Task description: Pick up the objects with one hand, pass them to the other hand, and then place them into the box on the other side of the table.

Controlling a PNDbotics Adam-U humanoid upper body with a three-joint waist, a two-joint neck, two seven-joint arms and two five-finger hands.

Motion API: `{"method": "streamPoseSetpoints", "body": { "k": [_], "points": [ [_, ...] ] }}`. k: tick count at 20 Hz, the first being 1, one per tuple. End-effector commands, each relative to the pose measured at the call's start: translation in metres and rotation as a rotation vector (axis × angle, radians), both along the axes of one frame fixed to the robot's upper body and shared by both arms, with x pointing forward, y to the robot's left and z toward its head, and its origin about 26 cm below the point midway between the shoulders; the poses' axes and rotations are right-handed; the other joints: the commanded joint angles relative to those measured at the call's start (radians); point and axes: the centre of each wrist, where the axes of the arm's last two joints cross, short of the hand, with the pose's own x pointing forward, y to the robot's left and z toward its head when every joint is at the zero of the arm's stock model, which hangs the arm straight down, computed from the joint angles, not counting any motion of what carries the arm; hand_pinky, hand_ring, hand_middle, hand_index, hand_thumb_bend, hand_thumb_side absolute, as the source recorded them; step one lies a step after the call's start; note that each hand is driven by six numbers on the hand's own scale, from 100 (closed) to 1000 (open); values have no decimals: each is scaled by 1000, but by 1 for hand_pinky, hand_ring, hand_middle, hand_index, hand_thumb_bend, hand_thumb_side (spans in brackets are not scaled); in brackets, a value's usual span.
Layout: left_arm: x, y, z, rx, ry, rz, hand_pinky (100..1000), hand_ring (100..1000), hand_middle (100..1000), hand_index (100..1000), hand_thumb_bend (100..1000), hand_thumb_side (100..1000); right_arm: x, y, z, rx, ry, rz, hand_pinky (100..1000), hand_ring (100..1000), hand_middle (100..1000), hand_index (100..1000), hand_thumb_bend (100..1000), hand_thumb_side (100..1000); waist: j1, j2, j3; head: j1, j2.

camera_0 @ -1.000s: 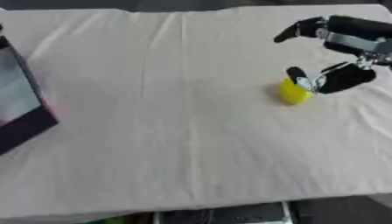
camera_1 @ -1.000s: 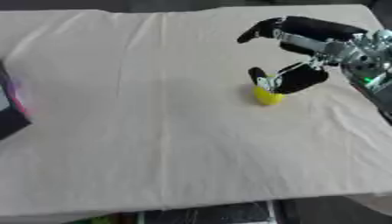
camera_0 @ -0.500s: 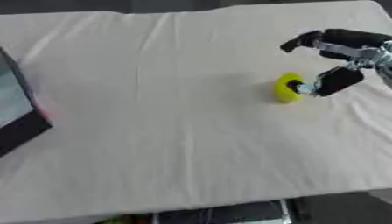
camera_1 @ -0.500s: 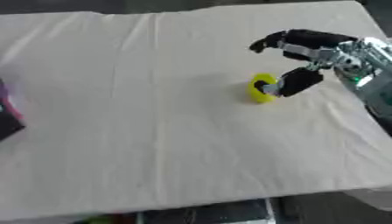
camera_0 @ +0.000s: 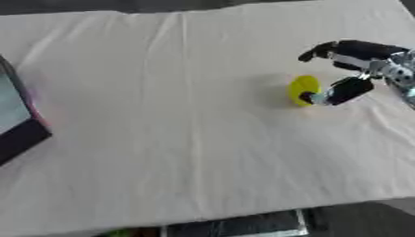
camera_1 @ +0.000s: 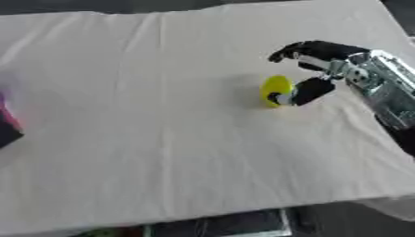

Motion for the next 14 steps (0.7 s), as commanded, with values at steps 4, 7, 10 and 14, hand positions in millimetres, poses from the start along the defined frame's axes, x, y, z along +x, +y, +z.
{"method": "streamPoseSetpoints", "body": {
  "k": [4, 7, 10, 14],
  "points": [
    [-2, 5, 14, 15, -32, 8, 901, 819, 773, 789, 422, 600, 5, -16, 5, -32, -39, -71, 944, 959, 864, 942, 435, 568, 2, -13, 4, -10, -11],
    [-2, 5, 13, 16, -28, 7, 901, 818, 771, 788, 423, 603, 7, -20, 2, -52, -56, -92, 944, 956, 866, 944, 459, 576, 5, -11, 7, -11, -15],
    [-2, 4, 12, 15, -22, 3, 902, 817, 771, 787, 419, 604, 8, -23, -3, -64, -53, -108, 944, 955, 866, 945, 457, 576, 5, -10, 8, -12, -18],
    [-2, 3, 12, 14, -25, 2, 897, 814, 769, 786, 419, 602, 10, -26, -7, -64, -38, -116, 943, 955, 865, 943, 458, 559, 5, -9, 11, -10, -22]
  ]
}}
